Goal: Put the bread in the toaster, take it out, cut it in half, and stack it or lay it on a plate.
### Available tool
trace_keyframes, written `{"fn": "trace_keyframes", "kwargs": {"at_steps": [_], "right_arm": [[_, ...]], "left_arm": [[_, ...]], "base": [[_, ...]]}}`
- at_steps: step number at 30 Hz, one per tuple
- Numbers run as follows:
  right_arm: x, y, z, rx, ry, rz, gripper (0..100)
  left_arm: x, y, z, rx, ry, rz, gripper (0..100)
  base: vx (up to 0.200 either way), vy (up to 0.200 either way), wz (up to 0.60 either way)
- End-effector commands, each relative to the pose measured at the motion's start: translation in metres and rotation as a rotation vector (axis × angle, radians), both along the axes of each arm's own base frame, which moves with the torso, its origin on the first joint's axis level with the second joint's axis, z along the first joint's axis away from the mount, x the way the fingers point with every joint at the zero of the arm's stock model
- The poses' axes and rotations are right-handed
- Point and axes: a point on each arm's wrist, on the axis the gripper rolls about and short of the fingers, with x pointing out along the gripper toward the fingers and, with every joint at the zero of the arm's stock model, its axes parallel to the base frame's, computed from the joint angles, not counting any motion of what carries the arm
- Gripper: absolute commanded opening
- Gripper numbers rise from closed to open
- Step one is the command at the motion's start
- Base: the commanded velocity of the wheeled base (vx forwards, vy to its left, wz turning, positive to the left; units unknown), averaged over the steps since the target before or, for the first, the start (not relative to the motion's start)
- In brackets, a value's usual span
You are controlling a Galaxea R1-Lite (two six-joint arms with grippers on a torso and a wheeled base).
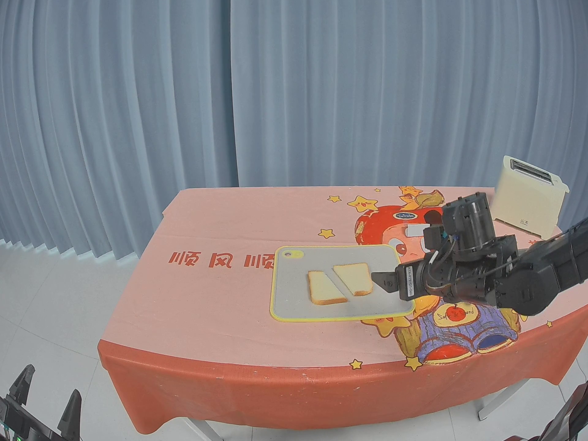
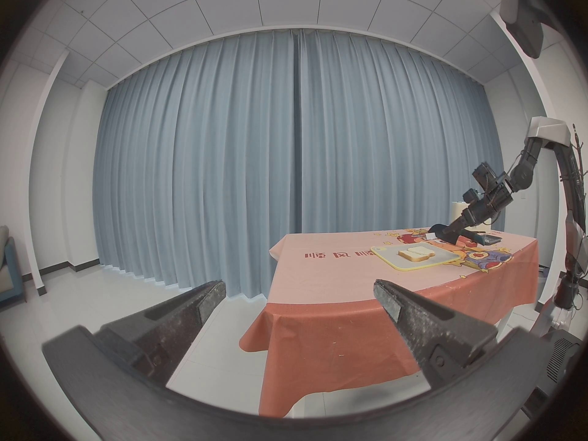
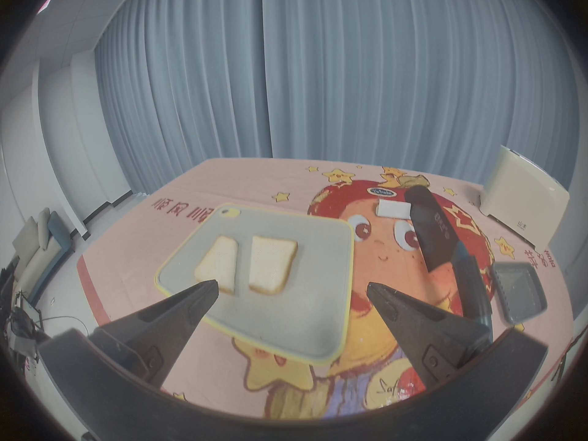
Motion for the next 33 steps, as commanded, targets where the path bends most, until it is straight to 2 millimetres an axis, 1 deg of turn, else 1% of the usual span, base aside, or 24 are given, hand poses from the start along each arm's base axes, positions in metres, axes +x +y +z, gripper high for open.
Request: {"fn": "trace_keyframes", "kwargs": {"at_steps": [1,4,8,9,11,12,16,19,24,33], "right_arm": [[0.032,0.010,0.012,-0.009,0.017,-0.023,100],[0.040,0.008,0.015,-0.018,0.031,-0.030,100],[0.049,0.012,0.009,-0.055,0.029,-0.013,100],[0.049,0.012,0.009,-0.055,0.029,-0.013,100],[0.050,0.014,-0.002,-0.073,0.057,-0.011,100],[0.051,0.013,-0.005,-0.079,0.059,-0.019,100],[0.056,0.013,-0.010,-0.108,0.045,-0.056,100],[0.056,0.015,-0.012,-0.112,0.047,-0.052,100],[0.062,0.017,-0.024,-0.124,0.067,-0.055,100],[0.065,0.016,-0.027,-0.127,0.073,-0.061,100]], "left_arm": [[0.001,0.000,-0.005,0.000,0.018,0.000,100],[0.001,0.000,-0.005,0.000,0.020,0.000,100],[0.001,0.000,-0.005,0.000,0.020,0.000,100],[0.001,0.000,-0.005,0.000,0.020,0.000,100],[0.001,0.000,-0.005,0.000,0.018,0.000,100],[0.001,0.000,-0.005,0.000,0.020,0.000,100],[0.001,0.000,-0.005,0.000,0.018,0.000,100],[0.001,0.000,-0.005,0.000,0.018,0.000,100],[0.001,0.000,-0.005,0.000,0.018,0.000,100],[0.001,0.000,-0.005,0.000,0.020,0.000,100]], "base": [[0.000,0.000,0.00],[0.000,0.000,0.00],[0.000,0.000,0.00],[0.000,0.000,0.00],[0.000,0.000,0.00],[0.000,0.000,0.00],[0.000,0.000,0.00],[0.000,0.000,0.00],[0.000,0.000,0.00],[0.000,0.000,0.00]]}}
